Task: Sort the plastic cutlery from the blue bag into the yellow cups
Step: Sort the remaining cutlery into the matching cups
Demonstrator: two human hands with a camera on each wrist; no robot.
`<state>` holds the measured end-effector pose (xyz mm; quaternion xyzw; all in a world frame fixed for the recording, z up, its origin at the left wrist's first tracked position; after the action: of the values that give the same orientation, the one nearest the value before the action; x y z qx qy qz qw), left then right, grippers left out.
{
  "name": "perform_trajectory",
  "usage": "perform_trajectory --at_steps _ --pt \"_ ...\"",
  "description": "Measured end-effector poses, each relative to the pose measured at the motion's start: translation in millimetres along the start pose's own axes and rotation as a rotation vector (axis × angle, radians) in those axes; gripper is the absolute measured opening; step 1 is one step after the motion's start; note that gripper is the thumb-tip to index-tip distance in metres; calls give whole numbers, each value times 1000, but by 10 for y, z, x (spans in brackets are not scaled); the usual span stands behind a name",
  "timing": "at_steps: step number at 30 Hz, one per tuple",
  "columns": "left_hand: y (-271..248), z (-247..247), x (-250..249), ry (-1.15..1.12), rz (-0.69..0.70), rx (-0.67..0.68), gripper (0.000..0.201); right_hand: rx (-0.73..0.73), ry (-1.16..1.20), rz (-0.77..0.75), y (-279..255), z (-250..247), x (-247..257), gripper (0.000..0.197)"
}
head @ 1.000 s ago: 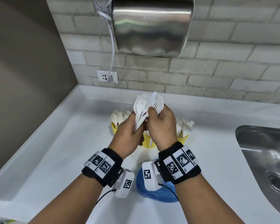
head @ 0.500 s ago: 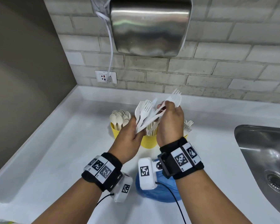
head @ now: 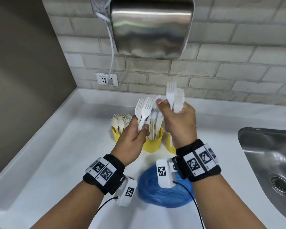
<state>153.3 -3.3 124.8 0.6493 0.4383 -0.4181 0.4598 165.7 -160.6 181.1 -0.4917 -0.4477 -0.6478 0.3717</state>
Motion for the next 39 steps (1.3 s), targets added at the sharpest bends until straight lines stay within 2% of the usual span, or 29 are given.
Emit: perform_trajectory --at_steps 3,5,7,14,16,20,25,28,32,36,39 --pt "14 24 -45 57 49 7 11 69 -172 -49 -81 135 -52 25" --pt "9 32 -124 119 92 -3 22 60 -237 -54 -96 158 -67 24" --pt "-2 22 -183 181 124 -21 30 35 -224 -35 -87 152 -86 23" --pt "-3 5 -98 221 107 -32 18 10 -106 26 -123 210 -140 15" --pt "-5 1 -93 229 104 -26 15 -26 -74 14 -113 194 -127 11" --pt "-6 5 -111 245 107 -23 15 -66 -25 -13 -95 182 -103 22" --pt "-9 36 -145 246 120 -18 21 -89 -85 -46 -55 166 -104 12" --pt "6 14 -149 247 112 -25 22 -59 -104 -75 -38 175 -71 10" --pt "28 -18 -203 235 131 -21 24 -27 60 -20 24 141 -116 8" --pt "45 -29 -261 193 148 -16 27 95 127 20 -9 205 -127 16" --pt "46 -37 -253 92 117 -24 26 176 202 85 -38 233 -114 7"
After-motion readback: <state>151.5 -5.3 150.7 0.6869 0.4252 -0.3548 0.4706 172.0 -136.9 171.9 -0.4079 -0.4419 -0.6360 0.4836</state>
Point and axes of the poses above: each hand's wrist, its own y-axis towards the middle knuckle, its own z-axis out of the palm, x = y × z, the point moved 7 cm from there along y, towards the middle knuckle
